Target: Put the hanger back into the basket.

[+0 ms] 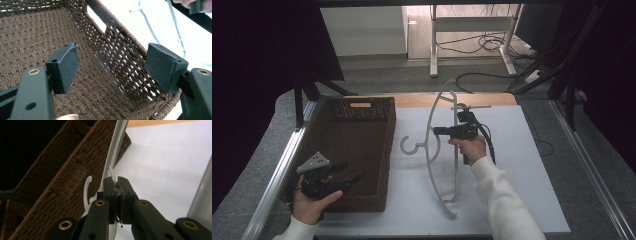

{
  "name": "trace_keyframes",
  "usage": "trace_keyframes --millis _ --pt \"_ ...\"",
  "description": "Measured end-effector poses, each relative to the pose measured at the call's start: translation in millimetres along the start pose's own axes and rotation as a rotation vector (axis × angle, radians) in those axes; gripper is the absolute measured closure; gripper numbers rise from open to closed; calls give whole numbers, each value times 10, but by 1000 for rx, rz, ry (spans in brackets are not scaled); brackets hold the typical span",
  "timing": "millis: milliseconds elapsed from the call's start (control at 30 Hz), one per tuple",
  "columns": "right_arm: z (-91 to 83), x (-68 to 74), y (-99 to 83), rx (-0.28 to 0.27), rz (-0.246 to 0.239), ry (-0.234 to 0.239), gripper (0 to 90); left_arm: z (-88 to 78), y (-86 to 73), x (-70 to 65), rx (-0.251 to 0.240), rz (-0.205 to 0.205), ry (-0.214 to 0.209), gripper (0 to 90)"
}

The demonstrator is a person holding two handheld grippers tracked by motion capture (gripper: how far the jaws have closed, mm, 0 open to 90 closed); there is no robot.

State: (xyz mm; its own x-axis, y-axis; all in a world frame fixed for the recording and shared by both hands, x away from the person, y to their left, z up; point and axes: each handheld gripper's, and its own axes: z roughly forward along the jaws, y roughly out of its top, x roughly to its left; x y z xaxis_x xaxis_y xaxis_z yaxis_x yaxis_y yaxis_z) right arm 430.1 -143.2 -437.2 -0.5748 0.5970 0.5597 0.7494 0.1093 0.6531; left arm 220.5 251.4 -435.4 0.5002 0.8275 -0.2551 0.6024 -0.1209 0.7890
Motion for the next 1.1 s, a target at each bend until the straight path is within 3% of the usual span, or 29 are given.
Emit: trace_keyframes --millis 233,433,633,833,1100 --pt "-219 79 38 -65 2 52 866 8 14 -27 -2 0 -6 266" --pt "-392 133 71 -129 20 114 866 25 56 -87 -13 -6 -43 266" --pt "-533 217 94 -170 10 156 866 67 145 -192 -28 -11 -108 275" --pt "-593 243 85 -179 4 165 866 162 226 -307 -30 -16 -178 287" --pt "-578 296 88 -187 4 200 866 376 344 -570 -9 28 -250 304"
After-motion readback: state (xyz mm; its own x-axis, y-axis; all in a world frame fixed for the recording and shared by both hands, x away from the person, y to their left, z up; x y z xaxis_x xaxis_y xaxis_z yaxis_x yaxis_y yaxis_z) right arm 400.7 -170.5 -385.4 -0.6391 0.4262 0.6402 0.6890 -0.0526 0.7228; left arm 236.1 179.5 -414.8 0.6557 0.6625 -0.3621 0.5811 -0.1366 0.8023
